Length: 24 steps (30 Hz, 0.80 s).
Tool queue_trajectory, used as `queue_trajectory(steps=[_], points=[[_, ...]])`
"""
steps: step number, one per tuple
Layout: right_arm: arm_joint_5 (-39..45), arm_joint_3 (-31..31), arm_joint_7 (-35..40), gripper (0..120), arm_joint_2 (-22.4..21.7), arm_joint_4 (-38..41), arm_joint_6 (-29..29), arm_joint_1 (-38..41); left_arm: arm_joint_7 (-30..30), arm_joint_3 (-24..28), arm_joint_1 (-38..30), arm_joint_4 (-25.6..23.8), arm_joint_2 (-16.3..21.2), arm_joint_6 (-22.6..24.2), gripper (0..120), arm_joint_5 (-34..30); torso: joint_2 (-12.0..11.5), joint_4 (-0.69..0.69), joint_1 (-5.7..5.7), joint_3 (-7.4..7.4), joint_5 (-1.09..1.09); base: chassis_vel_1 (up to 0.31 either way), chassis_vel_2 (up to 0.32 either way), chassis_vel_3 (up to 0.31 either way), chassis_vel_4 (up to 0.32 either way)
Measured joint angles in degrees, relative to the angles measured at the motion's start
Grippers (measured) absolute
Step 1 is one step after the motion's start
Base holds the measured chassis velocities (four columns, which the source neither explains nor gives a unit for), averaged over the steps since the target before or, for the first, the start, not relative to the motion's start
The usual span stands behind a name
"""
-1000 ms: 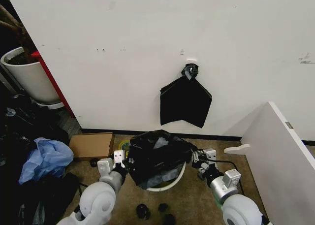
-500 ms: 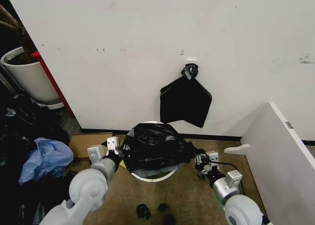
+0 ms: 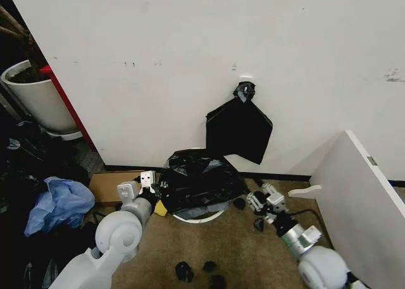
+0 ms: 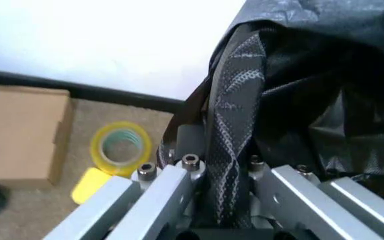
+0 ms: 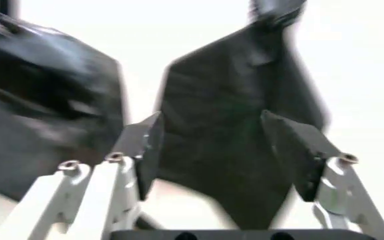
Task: Place the garbage bag over the trash bin.
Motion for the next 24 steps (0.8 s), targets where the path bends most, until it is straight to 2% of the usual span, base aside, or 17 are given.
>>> queue_trajectory(steps=[3, 6, 11, 15, 21, 24], points=[[-3.0, -1.8, -1.2, 73, -0.8, 1.6, 1.7, 1.0, 0.2, 0.3, 1.0, -0.9, 0.8, -0.1, 2, 0.7, 0.0, 0.02, 0.0, 0.0, 0.0, 0.0, 0.0, 0.0, 0.0], [-5.1, -3.4, -4.3, 79, -1.2, 2.4, 1.6, 1.7, 0.3, 0.6, 1.4, -1.6, 0.9, -0.1, 2, 1.1, 0.0, 0.03, 0.0, 0.0, 0.0, 0.0, 0.0, 0.0, 0.0], [-19.3, -4.6, -15.8, 98, -2.5, 1.2, 1.0, 7.2, 0.6, 2.0, 2.5, -2.9, 0.9, -0.7, 2, 5.2, 0.0, 0.02, 0.0, 0.0, 0.0, 0.0, 0.0, 0.0, 0.0], [-23.8, -4.7, -19.7, 99, -2.8, 1.0, 1.5, 10.3, 1.1, 2.4, 3.2, -3.6, 0.7, -1.0, 2, 6.2, 0.0, 0.02, 0.0, 0.0, 0.0, 0.0, 0.0, 0.0, 0.0], [-26.8, -6.2, -19.9, 97, -3.3, 2.5, 0.3, 13.1, 1.2, 2.9, 3.5, -3.9, 0.2, -1.0, 2, 6.2, 0.0, 0.01, 0.0, 0.0, 0.0, 0.0, 0.0, 0.0, 0.0], [-29.5, -6.6, -19.9, 88, -3.5, 2.5, 0.1, 14.9, 1.2, 2.9, 3.5, -3.9, -0.2, -0.9, 2, 6.2, 0.0, 0.01, 0.0, 0.0, 0.0, 0.0, 0.0, 0.0, 0.0]])
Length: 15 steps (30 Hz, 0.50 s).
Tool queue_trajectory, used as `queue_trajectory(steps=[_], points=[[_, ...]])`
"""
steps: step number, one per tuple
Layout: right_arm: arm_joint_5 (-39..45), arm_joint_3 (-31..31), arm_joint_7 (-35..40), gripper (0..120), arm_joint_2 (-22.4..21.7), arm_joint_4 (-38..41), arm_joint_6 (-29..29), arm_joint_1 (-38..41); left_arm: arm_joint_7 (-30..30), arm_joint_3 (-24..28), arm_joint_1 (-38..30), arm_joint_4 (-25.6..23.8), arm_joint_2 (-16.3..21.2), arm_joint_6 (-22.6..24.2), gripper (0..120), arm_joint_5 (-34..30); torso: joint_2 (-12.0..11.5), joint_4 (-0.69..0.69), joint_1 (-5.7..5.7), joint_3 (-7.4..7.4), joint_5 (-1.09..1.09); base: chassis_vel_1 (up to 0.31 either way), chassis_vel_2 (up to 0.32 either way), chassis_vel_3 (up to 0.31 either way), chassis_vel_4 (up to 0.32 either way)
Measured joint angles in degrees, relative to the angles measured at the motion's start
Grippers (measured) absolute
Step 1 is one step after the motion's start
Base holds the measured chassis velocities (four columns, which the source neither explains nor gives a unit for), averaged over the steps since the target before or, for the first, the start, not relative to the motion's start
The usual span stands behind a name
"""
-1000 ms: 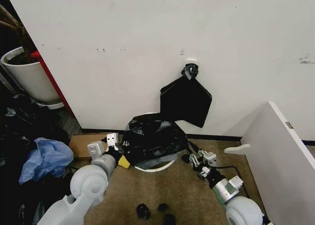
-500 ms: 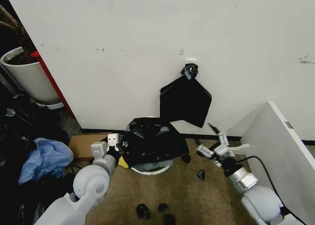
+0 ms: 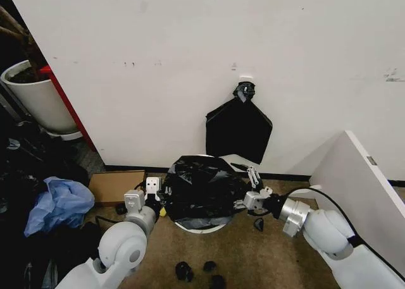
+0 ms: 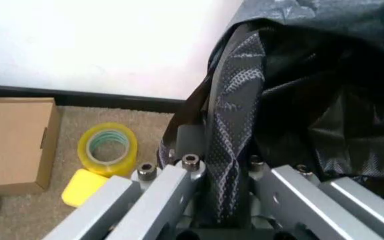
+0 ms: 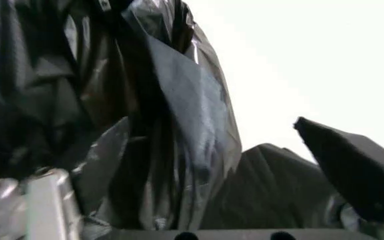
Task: Place the garbage bag over the trash bin.
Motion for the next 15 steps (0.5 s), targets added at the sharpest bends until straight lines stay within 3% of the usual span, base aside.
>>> queue_trajectory(steps=[9, 15], points=[[-9.1, -1.1, -3.4, 53, 1.4, -0.9, 2.5, 3.0, 0.0, 0.3, 0.1, 0.0, -1.4, 0.3, 2, -0.1, 0.0, 0.0, 0.0, 0.0, 0.0, 0.0, 0.0, 0.0, 0.0], [-8.4, -1.3, -3.1, 33, 2.3, -1.8, 5.2, 2.9, 0.0, 0.8, -0.8, 0.8, -1.5, 0.4, 2, -0.3, 0.0, 0.0, 0.0, 0.0, 0.0, 0.0, 0.0, 0.0, 0.0]])
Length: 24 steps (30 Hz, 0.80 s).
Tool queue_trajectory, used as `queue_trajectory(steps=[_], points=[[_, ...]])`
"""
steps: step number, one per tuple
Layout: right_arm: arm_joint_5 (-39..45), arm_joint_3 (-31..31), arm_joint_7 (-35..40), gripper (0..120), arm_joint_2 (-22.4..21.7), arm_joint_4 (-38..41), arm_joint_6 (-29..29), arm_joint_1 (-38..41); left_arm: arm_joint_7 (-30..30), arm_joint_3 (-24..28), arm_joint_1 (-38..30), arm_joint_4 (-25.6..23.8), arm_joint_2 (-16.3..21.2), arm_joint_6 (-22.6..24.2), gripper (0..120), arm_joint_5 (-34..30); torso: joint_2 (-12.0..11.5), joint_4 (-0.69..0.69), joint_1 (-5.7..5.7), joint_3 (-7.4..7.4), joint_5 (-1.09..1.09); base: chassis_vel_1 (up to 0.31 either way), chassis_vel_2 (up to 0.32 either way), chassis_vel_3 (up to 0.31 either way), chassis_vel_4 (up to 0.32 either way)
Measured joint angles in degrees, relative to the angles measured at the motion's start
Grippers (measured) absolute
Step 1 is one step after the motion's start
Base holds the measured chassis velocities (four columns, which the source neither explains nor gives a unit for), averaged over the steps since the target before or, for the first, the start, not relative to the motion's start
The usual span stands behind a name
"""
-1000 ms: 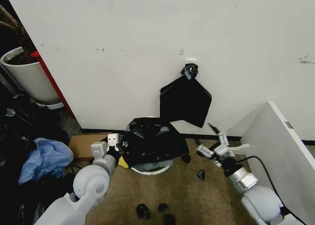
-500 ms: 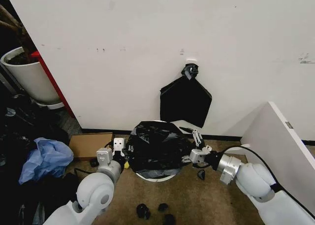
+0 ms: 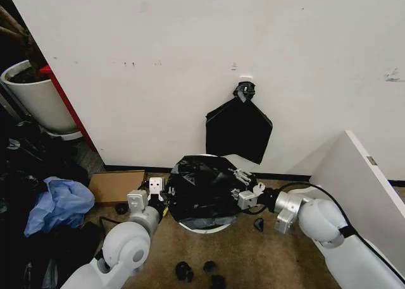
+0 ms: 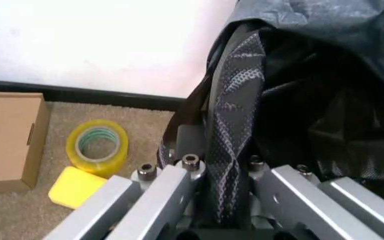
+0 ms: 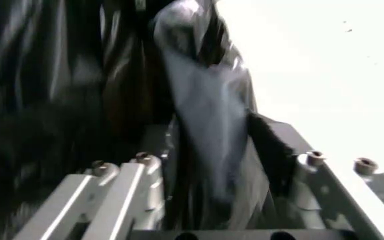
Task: Place the garbage bag over the trash bin.
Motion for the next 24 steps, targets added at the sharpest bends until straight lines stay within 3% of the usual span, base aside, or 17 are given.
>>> queue_trajectory(steps=[5, 9, 11, 17, 24], points=[[2.6, -0.6, 0.6, 21, 0.0, -0.5, 0.3, -0.1, 0.0, 0.3, -0.2, 0.2, 0.0, 0.0, 2, 0.0, 0.0, 0.0, 0.0, 0.0, 0.0, 0.0, 0.0, 0.0, 0.0], [11.3, -1.8, 1.4, 1, 0.0, -1.6, -0.1, 0.1, -0.1, 1.2, -0.2, 0.6, 0.0, 0.1, 2, 0.0, 0.0, 0.0, 0.0, 0.0, 0.0, 0.0, 0.0, 0.0, 0.0], [15.1, -2.2, 1.1, 0, -0.1, -1.8, -1.2, 0.2, -0.1, 1.4, -0.2, 0.6, 0.1, 0.1, 2, 0.1, 0.0, 0.0, 0.0, 0.0, 0.0, 0.0, 0.0, 0.0, 0.0], [46.8, -4.2, 2.4, 0, -2.7, -1.4, -13.3, 0.5, 1.7, 3.3, 1.1, -0.1, 1.8, -0.9, 2, 4.6, 0.0, -0.01, 0.0, -0.01, 0.0, 0.0, 0.0, 0.0, 0.0], [63.6, -3.1, 7.7, 0, -4.4, -1.5, -21.0, 1.5, 9.7, 1.8, 4.6, -0.1, 5.0, -7.2, 2, 16.5, 0.0, 0.0, 0.0, -0.01, 0.0, 0.0, 0.0, 0.0, 0.0]])
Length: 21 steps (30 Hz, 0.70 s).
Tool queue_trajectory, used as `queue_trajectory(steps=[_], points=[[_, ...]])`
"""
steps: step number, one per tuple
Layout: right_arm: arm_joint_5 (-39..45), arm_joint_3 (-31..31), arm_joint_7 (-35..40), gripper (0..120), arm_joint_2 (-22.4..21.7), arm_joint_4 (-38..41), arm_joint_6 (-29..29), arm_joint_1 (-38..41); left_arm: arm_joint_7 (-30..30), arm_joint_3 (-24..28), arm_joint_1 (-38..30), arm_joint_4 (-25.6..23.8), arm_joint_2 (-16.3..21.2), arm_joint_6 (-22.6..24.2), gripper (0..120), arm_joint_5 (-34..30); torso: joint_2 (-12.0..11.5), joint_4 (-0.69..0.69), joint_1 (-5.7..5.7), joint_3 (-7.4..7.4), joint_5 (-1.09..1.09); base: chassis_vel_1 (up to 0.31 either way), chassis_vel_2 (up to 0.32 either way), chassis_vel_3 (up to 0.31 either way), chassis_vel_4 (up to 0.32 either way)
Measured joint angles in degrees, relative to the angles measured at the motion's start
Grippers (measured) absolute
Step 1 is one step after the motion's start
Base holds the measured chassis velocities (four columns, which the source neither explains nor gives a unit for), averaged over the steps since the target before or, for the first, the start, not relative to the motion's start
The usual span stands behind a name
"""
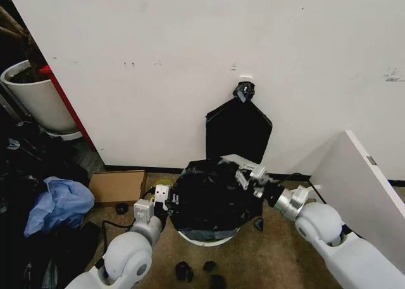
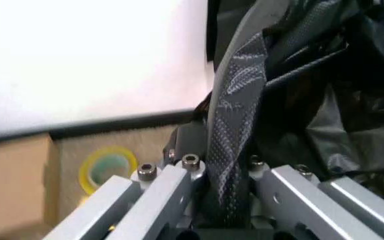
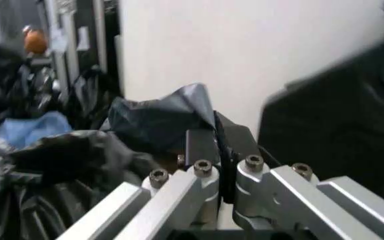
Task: Place the garbage bag over the trash bin.
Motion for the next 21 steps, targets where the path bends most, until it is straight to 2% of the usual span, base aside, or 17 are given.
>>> queue_trajectory(steps=[1, 3, 6, 11, 14, 15, 18, 21], points=[[0.0, 0.0, 0.0, 0, 0.0, 0.0, 0.0, 0.0, 0.0, 0.0, 0.0, 0.0, 0.0, 0.0, 2, 0.0, 0.0, 0.0, 0.0, 0.0, 0.0, 0.0, 0.0, 0.0, 0.0], [3.8, 0.3, 2.0, 0, -0.1, 0.0, -1.9, 0.3, 2.4, -0.7, 0.8, 0.8, 0.8, -3.2, 2, 3.9, 0.0, 0.0, 0.0, 0.0, 0.0, 0.0, 0.0, 0.0, 0.0], [6.1, 0.7, 3.9, 0, 0.0, -0.7, -3.6, 0.4, 4.4, -1.9, 1.1, 1.3, 0.8, -5.8, 2, 6.1, 0.0, 0.0, 0.0, 0.0, 0.0, 0.0, 0.0, 0.0, 0.0], [9.2, 1.5, 4.1, 0, 0.1, -3.7, -3.2, 0.2, 7.5, -3.4, 1.3, 0.9, 0.7, -8.4, 2, 5.6, 0.0, 0.0, 0.0, 0.0, -0.01, 0.0, 0.0, 0.0, 0.0], [10.7, 2.2, -0.1, 0, 0.4, -8.1, 0.2, 0.0, 7.9, -3.8, 1.1, -1.0, 0.8, -7.8, 2, 0.1, 0.0, 0.0, 0.0, 0.0, 0.0, 0.0, 0.0, 0.0, 0.0], [10.7, 2.2, -0.1, 0, 0.4, -8.1, 0.2, 0.0, 7.9, -3.8, 1.1, -1.0, 0.8, -7.8, 2, 0.1, 0.0, 0.0, 0.0, 0.0, 0.0, 0.0, 0.0, 0.0, 0.0], [11.5, 2.5, -5.0, 0, 1.4, -13.0, 4.0, 0.0, 7.0, -4.1, -0.1, -3.4, 0.7, -5.3, 1, -8.5, 0.0, -0.01, 0.0, 0.0, 0.01, 0.0, 0.0, 0.0, 0.0], [13.5, 2.6, -9.4, 0, 2.3, -15.0, 6.2, -0.1, 5.1, -4.2, -1.5, -3.6, 0.2, -4.5, 1, -11.3, 0.0, 0.0, 0.0, 0.0, 0.01, 0.0, 0.0, 0.0, 0.0]])
